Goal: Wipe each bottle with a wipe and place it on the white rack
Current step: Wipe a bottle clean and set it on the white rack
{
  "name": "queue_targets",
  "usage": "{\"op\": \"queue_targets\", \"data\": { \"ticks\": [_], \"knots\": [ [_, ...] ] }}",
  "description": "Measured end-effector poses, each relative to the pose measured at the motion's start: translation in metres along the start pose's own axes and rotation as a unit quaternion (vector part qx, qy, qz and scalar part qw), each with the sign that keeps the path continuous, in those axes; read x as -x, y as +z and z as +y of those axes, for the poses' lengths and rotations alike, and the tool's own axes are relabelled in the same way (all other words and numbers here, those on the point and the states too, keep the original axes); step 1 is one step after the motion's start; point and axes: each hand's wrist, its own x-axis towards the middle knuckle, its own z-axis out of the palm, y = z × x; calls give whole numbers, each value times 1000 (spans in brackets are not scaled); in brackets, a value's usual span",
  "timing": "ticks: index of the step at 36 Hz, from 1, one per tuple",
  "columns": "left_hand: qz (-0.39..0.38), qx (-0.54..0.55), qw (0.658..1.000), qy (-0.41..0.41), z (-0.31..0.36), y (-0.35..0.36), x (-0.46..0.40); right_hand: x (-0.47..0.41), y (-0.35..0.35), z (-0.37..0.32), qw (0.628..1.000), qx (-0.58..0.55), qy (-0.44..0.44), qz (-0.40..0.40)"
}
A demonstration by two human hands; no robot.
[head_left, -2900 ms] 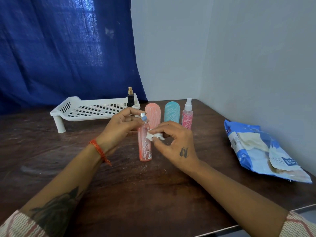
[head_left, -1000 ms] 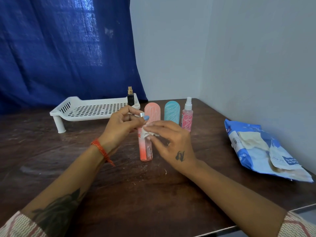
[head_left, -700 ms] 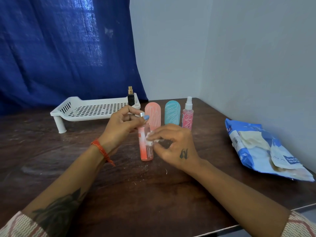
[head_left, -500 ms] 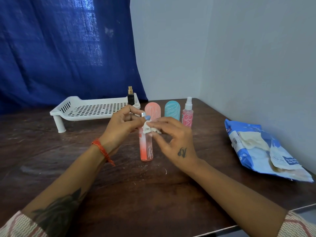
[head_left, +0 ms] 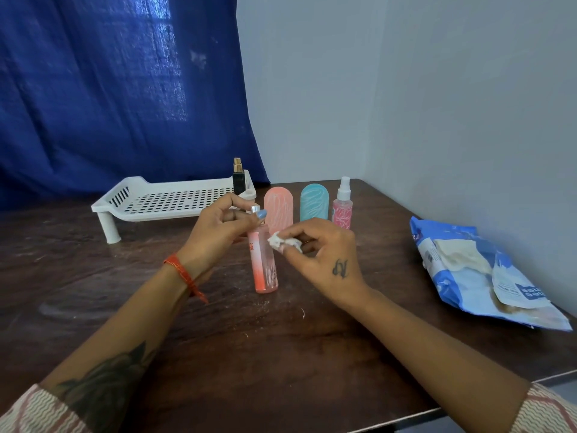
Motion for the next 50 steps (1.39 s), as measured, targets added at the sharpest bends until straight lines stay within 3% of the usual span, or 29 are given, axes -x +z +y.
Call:
{"op": "queue_targets", "data": {
  "ticks": [13,20,23,32,36,39,50],
  "knots": [
    [3,-23,1000,-19,0,-2,-1,3,0,2,993,13,-11,-113],
    [-2,-17,1000,-23,0,-3,-2,2,2,3,998,-7,31,-47],
    [-6,-16,1000,-20,-1,-3,-3,1,2,-1,997,-45,39,-54],
    [-7,-19,1000,-22,-3,-4,-4,3,-1,0,972,-93,145,-160],
    [-11,-18,1000,-22,-3,-4,-4,1,-1,-1,966,-109,187,-145],
    [-21,-12,1000,-17,-2,-3,-3,0,0,-3,972,-116,178,-105],
    [-18,-1,1000,-13,-1,-2,-2,4,0,-1,983,-79,112,-124]
  ]
}}
